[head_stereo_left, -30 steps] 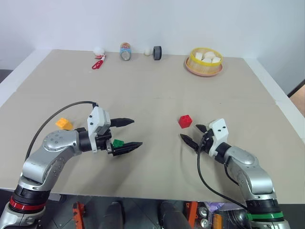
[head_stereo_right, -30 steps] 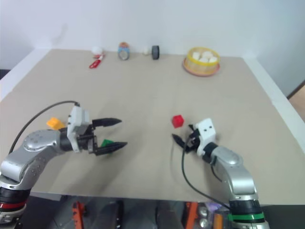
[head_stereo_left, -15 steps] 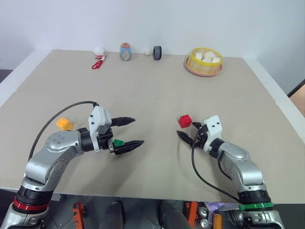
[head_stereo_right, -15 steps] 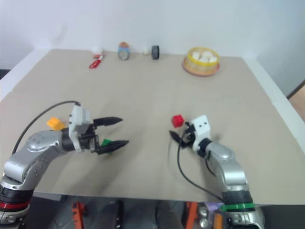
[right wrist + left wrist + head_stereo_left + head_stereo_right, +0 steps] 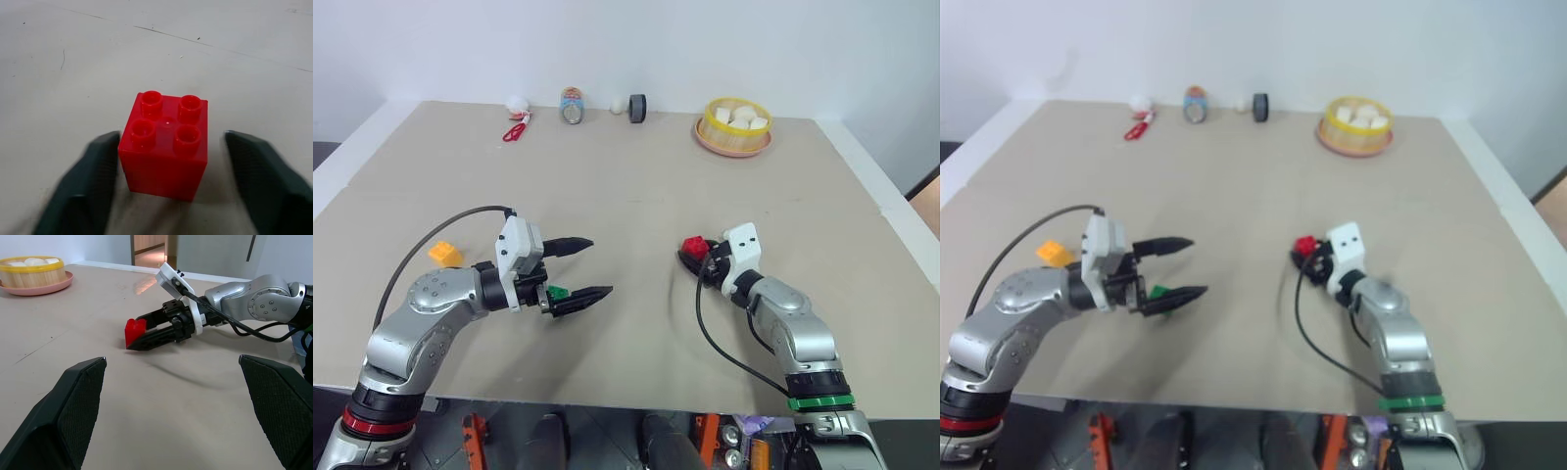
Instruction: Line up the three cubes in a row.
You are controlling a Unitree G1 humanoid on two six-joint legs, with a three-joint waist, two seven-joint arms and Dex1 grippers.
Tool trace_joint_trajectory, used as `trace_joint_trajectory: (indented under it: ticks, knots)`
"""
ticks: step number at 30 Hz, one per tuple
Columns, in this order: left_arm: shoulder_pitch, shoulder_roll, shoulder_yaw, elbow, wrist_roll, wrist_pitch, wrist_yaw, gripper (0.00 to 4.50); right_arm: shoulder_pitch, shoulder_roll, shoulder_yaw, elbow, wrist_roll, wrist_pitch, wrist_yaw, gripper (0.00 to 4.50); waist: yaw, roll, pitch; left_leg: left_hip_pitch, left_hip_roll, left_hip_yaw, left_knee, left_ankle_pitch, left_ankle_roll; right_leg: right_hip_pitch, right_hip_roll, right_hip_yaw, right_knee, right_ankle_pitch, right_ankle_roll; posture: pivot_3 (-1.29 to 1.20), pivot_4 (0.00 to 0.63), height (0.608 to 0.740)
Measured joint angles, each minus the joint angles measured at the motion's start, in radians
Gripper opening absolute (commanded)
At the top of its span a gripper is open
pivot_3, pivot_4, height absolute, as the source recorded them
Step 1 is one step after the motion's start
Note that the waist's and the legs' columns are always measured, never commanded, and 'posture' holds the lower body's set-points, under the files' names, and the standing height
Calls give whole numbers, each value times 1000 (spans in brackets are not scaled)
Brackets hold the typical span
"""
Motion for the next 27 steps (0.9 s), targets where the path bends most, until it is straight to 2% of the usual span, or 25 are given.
trace_joint_trajectory:
  ticks: [2, 10, 19, 22, 27]
  knots:
    - [3, 0, 0, 1, 2, -2, -2, 4500, 0, -3, -1, 1, 0, -1, 4, 1248, 0, 0, 0, 0, 0, 0, 0, 0, 0, 0, 0, 0, 0, 0, 0, 0, 150, 740]
    - [3, 4, 0, 34, 13, -37, -63, 4500, -4, -31, -1, 20, 0, -24, 38, 1251, 0, 0, 0, 0, 0, 0, 0, 0, 0, 0, 0, 0, 0, -1, -2, 0, 150, 740]
    - [-41, 5, 63, 183, -35, -157, -258, 4500, -24, -230, 47, -14, 99, -107, 500, 1251, 0, 1, 0, 0, 0, 0, 0, 0, 0, 0, 0, 0, 0, -1, -2, 0, 150, 740]
    - [-37, 29, 79, 198, -42, -179, -314, 4500, -24, -290, 108, -54, 108, -137, 653, 1251, -1, 1, 0, 0, 1, 0, -1, 0, 0, 0, 1, 0, 0, -1, -2, 0, 150, 740]
    - [-35, 46, 76, 194, -40, -189, -350, 4500, -65, -319, 182, -48, 119, -190, 847, 1251, -1, 1, 0, 0, 1, 0, 0, 0, 0, 0, 1, 0, 0, -2, -4, 0, 150, 740]
